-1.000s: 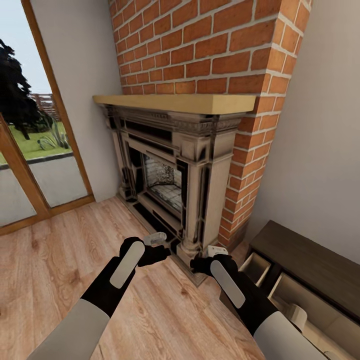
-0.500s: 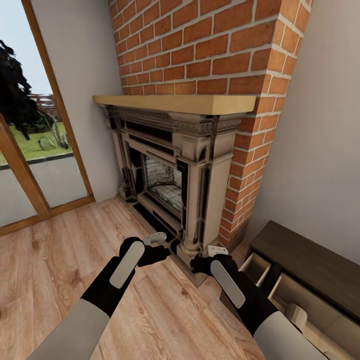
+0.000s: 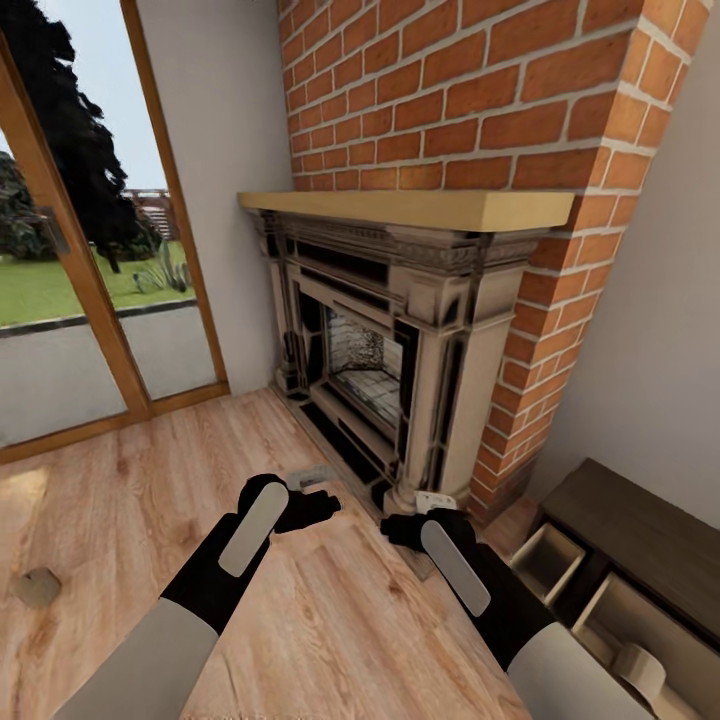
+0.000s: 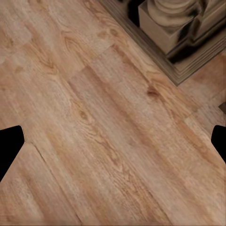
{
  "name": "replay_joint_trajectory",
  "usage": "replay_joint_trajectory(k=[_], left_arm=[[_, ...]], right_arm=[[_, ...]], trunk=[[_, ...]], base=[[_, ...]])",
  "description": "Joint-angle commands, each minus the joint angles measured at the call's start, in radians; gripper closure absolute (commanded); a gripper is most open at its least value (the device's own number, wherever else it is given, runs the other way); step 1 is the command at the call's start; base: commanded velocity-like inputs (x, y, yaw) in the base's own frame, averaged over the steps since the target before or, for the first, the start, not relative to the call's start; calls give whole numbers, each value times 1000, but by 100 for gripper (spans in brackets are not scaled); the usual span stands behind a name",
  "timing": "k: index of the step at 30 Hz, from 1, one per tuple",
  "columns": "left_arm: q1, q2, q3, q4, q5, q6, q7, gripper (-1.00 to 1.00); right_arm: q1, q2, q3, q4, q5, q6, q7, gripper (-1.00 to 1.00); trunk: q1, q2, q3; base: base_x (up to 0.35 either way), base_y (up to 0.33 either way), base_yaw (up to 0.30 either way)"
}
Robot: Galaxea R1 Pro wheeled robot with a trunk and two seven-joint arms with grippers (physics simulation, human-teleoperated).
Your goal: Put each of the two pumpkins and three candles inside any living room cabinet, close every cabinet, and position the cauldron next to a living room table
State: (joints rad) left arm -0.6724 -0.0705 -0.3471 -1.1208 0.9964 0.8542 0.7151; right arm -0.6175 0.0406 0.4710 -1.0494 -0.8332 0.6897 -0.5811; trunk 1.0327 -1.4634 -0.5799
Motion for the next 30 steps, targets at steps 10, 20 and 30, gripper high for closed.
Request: replay_joint_trajectory(k=[10, 20, 30], left_arm=[[-1, 0, 0, -1, 10, 0, 10, -100], [-1, 0, 76, -1, 10, 2, 8, -100], [-1, 0, 79, -1, 10, 2, 7, -100]], right_arm=[[-1, 1, 3, -1, -10, 1, -10, -100], [-1, 1, 3, -2, -10, 1, -10, -100], [-1, 0, 3, -5, -10, 2, -9, -100]], trunk=[[0, -1, -1], [0, -1, -1], [0, -1, -1]], base=[[0, 45, 293], [0, 196, 293], [0, 130, 237]])
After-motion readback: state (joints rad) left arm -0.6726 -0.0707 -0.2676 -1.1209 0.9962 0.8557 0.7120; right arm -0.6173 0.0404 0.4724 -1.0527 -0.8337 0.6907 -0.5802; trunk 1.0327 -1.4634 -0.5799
